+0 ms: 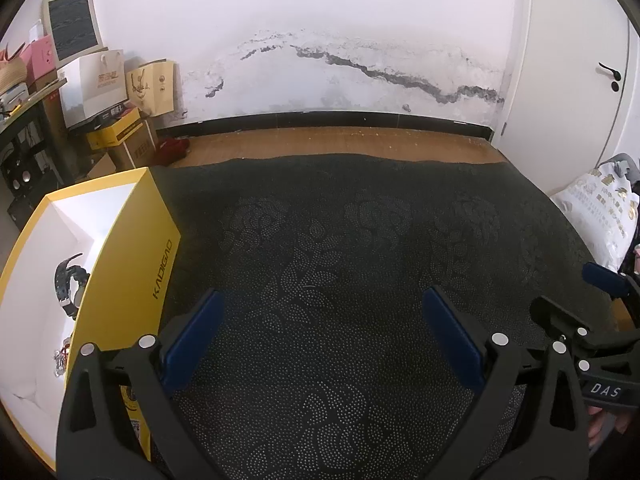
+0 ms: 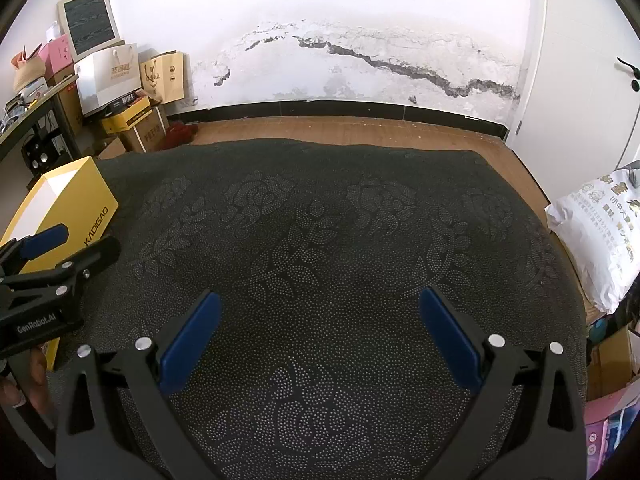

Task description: Organize jewelry

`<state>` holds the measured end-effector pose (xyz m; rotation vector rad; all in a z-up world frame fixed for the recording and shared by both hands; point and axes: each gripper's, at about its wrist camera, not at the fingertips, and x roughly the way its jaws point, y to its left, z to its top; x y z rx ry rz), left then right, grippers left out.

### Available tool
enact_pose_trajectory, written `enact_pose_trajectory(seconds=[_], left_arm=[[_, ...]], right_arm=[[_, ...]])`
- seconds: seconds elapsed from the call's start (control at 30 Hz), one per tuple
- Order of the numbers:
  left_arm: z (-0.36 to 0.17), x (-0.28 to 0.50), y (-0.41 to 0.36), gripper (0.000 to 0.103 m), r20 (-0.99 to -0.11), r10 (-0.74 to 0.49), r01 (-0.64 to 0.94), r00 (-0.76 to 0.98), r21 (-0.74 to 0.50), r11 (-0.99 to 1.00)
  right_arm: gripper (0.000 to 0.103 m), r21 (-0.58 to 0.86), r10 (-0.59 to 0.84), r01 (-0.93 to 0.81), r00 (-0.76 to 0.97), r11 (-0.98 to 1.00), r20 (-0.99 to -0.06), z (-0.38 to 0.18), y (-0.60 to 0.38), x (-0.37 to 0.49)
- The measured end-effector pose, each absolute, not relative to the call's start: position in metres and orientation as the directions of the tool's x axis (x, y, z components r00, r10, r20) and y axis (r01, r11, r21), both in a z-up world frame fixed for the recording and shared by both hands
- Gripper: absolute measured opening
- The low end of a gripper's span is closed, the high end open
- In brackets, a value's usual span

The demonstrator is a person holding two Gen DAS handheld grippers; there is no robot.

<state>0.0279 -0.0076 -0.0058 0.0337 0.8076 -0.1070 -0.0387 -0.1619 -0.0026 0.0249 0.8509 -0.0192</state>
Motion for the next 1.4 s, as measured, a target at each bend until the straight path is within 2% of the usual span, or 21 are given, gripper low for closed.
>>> enact_pose_trajectory(seconds=[1.4], left_arm=[[-0.0079, 0.0254, -0.0067, 0.097, -0.732, -0.095, 0.126, 0.674, -0.013, 0.992]], right_arm=[[0.096, 0.014, -0.005, 0.024, 0.659, 1.000, -0.752, -0.0032, -0.1602, -0.0391]])
